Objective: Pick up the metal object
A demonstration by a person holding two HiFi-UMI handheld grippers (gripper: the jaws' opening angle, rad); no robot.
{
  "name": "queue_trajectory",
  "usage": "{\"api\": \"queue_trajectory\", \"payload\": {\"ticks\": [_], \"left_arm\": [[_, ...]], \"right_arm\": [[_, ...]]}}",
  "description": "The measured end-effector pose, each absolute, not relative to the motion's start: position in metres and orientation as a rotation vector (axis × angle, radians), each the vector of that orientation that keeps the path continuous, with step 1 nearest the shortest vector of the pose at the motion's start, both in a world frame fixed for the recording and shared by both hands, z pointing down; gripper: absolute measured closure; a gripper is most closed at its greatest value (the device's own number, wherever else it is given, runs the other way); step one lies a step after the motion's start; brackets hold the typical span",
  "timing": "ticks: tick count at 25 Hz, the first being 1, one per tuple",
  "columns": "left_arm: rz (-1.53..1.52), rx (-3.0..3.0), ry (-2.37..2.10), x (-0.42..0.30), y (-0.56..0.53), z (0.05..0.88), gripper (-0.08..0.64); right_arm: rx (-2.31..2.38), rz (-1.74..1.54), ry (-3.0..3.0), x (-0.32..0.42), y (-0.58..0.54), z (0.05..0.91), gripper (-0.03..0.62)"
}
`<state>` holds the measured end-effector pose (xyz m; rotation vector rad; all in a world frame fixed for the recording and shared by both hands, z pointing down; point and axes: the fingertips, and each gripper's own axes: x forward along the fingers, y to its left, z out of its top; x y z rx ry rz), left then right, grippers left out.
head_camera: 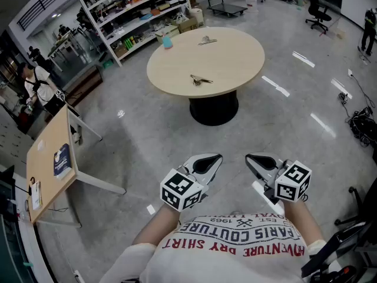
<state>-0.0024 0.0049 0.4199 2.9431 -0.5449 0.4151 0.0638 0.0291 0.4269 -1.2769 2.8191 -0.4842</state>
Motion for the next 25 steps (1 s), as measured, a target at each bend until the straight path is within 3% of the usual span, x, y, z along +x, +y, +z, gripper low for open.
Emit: {"api": "queue_trajectory", "payload": {"ticks": [11,25], "left_arm": [[0.378,2.881,-0.662,0.017,-0.129,0.443,0.557],[0.377,2.886,-0.676,0.018,-0.395,0.438,0.557]], "right_arm": [[-1.216,-0.509,2.892,0.092,-0.100,0.449,0.591],[-1.235,-0.498,2.884,0.087,-0.371,0.431,0.591]]}}
